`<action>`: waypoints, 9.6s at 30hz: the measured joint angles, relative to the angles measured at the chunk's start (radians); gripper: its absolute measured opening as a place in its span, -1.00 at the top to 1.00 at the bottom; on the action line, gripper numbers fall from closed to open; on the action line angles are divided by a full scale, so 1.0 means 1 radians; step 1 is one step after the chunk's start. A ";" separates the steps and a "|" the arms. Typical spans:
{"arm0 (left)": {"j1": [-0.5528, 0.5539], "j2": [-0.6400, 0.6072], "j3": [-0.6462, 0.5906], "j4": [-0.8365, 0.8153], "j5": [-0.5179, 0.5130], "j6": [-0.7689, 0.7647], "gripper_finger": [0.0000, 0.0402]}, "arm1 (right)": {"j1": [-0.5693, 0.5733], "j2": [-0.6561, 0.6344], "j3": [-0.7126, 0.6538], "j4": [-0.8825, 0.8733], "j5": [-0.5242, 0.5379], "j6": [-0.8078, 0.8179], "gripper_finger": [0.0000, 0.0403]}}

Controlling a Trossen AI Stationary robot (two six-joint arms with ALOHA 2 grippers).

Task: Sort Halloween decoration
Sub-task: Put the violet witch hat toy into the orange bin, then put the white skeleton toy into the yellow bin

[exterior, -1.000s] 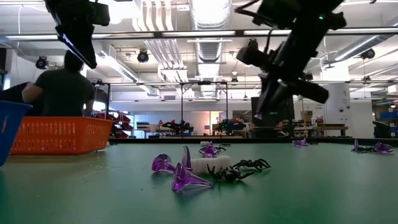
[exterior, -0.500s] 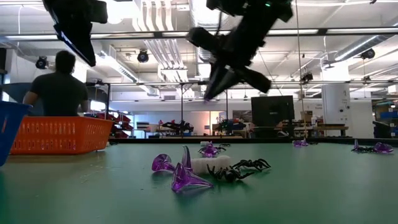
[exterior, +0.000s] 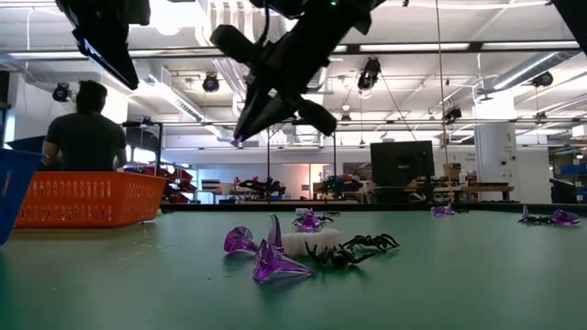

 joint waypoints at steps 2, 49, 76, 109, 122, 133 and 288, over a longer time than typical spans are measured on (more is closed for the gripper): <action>0.000 -0.005 0.000 0.000 0.000 0.005 0.51 | 0.000 0.022 0.031 0.001 -0.014 -0.008 0.96; 0.000 -0.063 0.000 0.008 0.000 0.048 0.51 | 0.024 0.373 0.448 0.123 -0.127 -0.049 0.96; 0.000 -0.062 0.000 0.016 0.000 0.048 0.51 | 0.023 0.374 0.402 0.137 -0.147 -0.033 0.96; 0.000 -0.060 0.000 0.033 0.019 0.048 0.51 | 0.024 0.340 0.486 -0.085 -0.155 -0.087 0.64; 0.000 -0.004 0.000 0.038 0.019 0.051 0.51 | 0.130 0.288 0.712 -0.837 -0.112 -0.163 0.65; 0.000 -0.003 0.000 0.100 0.036 0.064 0.51 | 0.193 0.289 0.583 -0.912 -0.034 -0.112 0.66; -0.454 0.278 0.118 0.348 0.050 -0.080 0.47 | 0.442 -0.055 -0.286 0.159 0.051 -0.229 0.66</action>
